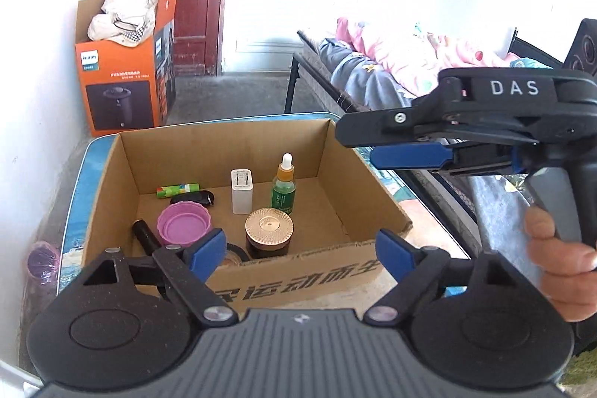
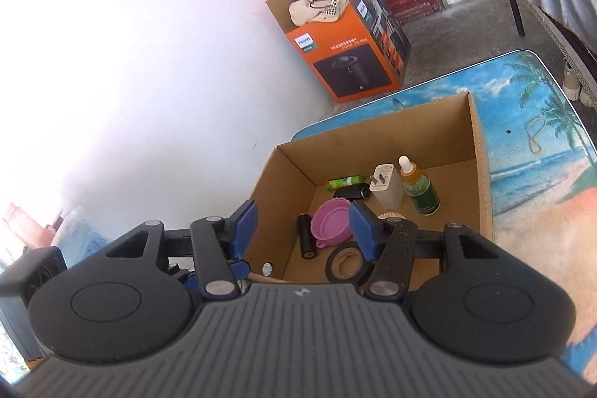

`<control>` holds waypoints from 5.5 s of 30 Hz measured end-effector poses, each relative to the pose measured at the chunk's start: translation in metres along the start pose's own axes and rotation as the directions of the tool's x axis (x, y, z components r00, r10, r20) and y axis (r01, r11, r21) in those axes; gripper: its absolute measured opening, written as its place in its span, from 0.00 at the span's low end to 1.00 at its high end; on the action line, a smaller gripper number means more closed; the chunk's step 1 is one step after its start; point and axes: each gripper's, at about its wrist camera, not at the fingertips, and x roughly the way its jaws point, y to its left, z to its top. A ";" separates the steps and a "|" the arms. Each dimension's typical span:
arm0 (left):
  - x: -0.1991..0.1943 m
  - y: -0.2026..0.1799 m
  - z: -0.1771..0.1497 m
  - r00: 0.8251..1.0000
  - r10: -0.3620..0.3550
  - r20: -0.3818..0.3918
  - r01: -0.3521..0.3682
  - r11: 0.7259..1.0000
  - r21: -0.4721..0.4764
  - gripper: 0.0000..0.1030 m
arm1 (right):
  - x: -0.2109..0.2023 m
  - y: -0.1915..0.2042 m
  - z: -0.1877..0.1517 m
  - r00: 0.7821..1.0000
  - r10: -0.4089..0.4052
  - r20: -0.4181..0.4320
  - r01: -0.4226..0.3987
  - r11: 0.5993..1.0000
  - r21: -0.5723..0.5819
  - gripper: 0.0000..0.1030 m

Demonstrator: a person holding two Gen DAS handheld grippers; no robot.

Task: Organize rigid objects
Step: 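Move the right gripper to the white-capped supplement bottle, then close the right gripper on the white-capped bottle and lift it, then carry the white bottle into the box and open the right gripper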

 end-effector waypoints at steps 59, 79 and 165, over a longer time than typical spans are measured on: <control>-0.009 0.095 -0.092 0.987 0.150 0.060 -0.138 0.977 -0.163 0.53 | 0.123 0.073 -0.097 0.975 0.022 -0.222 -0.013 0.999 0.040 0.25; 0.033 0.002 -0.081 0.999 -0.026 0.040 0.025 1.000 0.016 0.53 | 0.021 -0.007 -0.097 0.993 -0.078 -0.092 0.086 0.992 0.089 0.27; 0.087 -0.019 0.060 0.996 -0.083 -0.038 0.088 0.982 0.168 0.52 | 0.011 -0.018 0.042 0.995 -0.098 0.034 0.098 0.995 -0.001 0.32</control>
